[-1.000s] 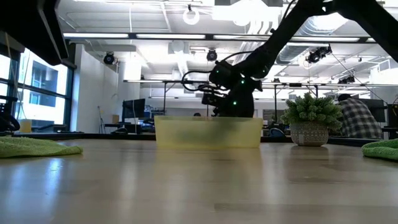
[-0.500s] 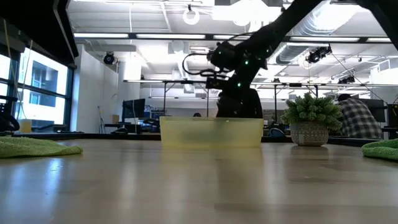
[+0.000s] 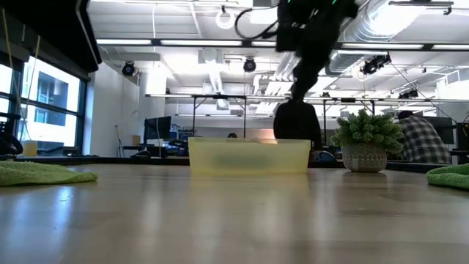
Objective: Roll microfiber towels into tight, uniform cylinder then place into a basket
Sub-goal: Fold the green microfiber cloth
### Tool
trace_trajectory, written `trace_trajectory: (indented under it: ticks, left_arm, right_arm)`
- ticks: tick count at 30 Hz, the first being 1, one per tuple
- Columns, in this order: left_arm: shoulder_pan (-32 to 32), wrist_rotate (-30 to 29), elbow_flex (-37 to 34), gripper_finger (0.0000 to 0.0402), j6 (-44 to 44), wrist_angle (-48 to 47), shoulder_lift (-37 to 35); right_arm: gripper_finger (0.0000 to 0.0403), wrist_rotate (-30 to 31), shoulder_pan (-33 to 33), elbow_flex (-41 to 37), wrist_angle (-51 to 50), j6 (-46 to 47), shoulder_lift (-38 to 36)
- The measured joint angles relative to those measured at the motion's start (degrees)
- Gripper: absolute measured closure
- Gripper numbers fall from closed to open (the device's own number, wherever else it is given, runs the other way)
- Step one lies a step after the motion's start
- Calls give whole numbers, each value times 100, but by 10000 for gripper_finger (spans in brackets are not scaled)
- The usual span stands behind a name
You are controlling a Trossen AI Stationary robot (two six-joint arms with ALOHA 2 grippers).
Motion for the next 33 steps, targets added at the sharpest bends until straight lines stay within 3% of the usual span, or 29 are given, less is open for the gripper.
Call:
trace_trajectory:
  ticks: [9,17,23,28,33]
  left_arm:
    - [336,182,64,248,1850,629,-211]
    - [567,280,48,248,2956,1352,-287]
    - [738,286,52,248,3785,2344,-289]
    - [767,280,52,248,4690,3090,-289]
    - [769,423,52,248,5273,3584,-290]
  right_arm:
    - [183,-28,1586,-361,-1647,2074,-812]
    - [183,-254,3205,-2094,-1231,4304,-1189]
    - [183,-455,3943,-3190,-711,6106,-1201]
    - [183,-455,4120,-3836,-269,6634,-1192]
    - [183,223,4116,-4263,726,6632,-1213]
